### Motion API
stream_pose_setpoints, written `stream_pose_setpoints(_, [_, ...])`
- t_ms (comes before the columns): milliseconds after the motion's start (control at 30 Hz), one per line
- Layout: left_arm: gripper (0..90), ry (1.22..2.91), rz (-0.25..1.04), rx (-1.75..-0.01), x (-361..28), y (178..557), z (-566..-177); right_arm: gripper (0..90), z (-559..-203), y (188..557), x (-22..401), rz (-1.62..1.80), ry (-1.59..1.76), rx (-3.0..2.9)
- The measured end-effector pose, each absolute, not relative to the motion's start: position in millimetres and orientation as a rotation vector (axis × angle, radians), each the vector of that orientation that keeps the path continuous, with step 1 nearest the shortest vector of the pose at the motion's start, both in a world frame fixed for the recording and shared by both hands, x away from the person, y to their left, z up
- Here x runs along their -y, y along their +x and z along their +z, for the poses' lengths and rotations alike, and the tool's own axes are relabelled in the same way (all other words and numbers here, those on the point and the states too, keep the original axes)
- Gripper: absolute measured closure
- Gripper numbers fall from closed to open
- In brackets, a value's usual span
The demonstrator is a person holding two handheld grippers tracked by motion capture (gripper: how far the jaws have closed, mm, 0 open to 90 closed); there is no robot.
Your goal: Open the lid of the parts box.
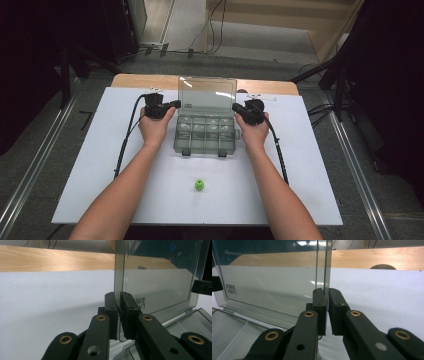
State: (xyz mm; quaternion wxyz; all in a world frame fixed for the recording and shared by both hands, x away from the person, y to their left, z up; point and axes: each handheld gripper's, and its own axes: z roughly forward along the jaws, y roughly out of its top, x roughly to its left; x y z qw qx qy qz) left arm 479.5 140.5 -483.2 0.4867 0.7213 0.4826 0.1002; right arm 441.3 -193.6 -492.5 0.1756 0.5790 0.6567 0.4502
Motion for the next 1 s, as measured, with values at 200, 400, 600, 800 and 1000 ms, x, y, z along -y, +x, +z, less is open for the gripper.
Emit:
stream_pose_setpoints(200, [82.4, 1.75, 0.206, -1.192, -141.4, 484.2, -485.2, 82.2, -496.7, 445.8, 198.8, 1.321, 1.672, -1.874])
stream_pose_setpoints(400, [80.9, 1.771, 0.204, -1.218, -140.6, 485.8, -490.0, 81.8, -500.0, 448.0, 199.1, 1.311, 1.676, -1.885])
stream_pose_setpoints(600, [80.9, 1.773, 0.156, -1.217, -144.0, 487.9, -496.9, 81.7, -506.5, 450.4, 199.0, 1.283, 1.654, -1.913])
stream_pose_setpoints(800, [81.4, 1.781, 0.142, -1.222, -144.8, 489.3, -500.1, 81.7, -511.4, 452.5, 199.2, 1.289, 1.655, -1.914])
stream_pose_setpoints(1000, [84.0, 1.748, 0.131, -1.232, -146.7, 489.2, -502.6, 81.7, -514.6, 453.4, 200.5, 1.29, 1.663, -1.932])
